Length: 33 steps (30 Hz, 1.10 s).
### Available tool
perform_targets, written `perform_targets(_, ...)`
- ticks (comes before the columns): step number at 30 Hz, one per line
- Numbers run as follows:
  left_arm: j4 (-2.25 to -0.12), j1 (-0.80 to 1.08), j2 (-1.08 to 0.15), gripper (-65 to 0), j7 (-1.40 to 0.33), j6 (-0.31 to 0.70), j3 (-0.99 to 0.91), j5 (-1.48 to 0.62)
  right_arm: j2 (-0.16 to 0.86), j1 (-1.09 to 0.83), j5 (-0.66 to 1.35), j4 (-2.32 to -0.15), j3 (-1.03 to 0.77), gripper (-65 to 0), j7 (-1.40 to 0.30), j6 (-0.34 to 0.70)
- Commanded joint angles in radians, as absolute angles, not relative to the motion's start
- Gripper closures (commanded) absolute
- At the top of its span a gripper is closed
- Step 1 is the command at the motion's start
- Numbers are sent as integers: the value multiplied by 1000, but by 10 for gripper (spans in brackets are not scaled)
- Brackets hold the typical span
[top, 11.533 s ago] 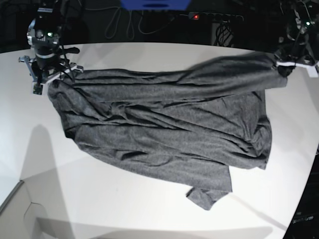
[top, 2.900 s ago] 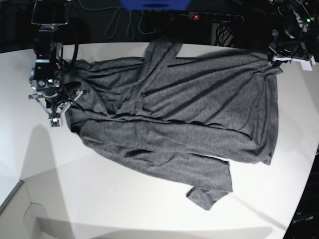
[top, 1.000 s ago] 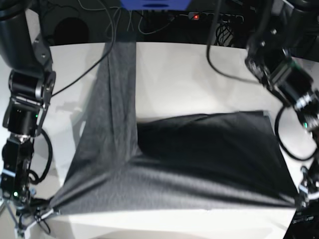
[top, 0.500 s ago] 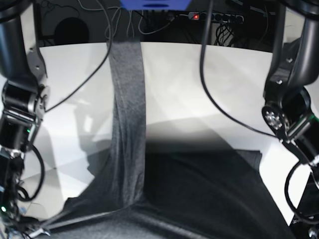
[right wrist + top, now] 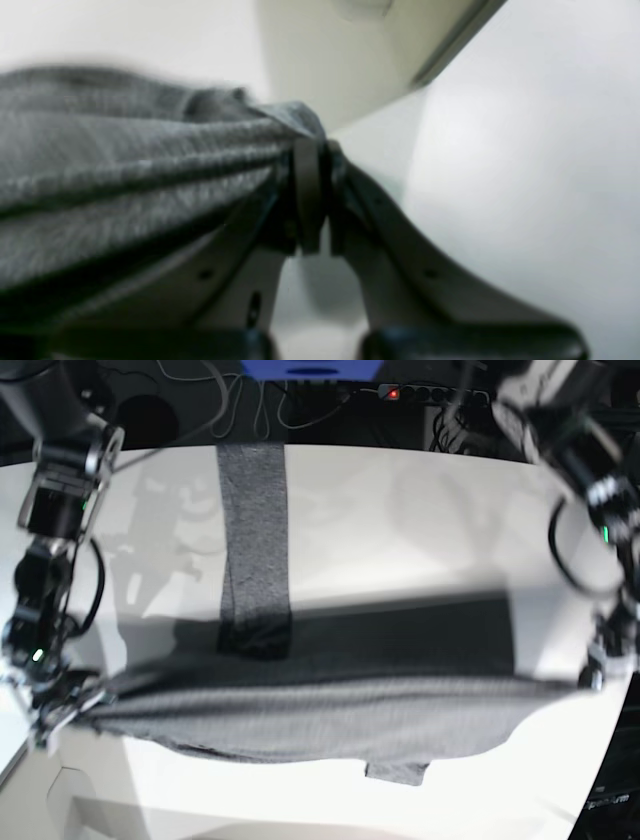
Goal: Layout the t-shirt on the table in an organized manner, then fold the t-shirt properly
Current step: 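Lift the shirt high with both grippers and lay it back down stretched, then release the shirt with the right gripper and grasp the hanging sleeve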
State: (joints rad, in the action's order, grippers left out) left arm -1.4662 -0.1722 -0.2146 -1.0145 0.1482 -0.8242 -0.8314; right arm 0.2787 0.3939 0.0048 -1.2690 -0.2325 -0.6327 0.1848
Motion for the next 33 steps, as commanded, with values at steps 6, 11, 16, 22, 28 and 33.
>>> perform_targets(6, -1483, -28, -199, -2, -1006, 154, -829, -874, 269, 369, 7, -1285, -231, 0, -564, 180)
perform_targets(11, -1483, 35, -186, -2, -970, 154, -823, -866, 268, 366, 4, -1283, -229, 0, -572, 180)
perform_targets(16, -1483, 65, -186, -2, -964, 154, -823, -869, 272, 366, 1, -1283, -228, 0, -602, 180)
perform_targets(22, -1484, 79, -188, -2, -970, 154, -822, -874, 328, 374, 1, -1290, -154, -115, -727, 180)
perform_targets(28, -1495, 76, -186, -2, -972, 154, -822, -875, 348, 302, 1, -1438, -188, -329, -797, 180)
perform_targets(33, -1494, 73, -186, -2, -972, 156, -822, -875, 268, 117, 1, -1782, -323, -355, -825, 180)
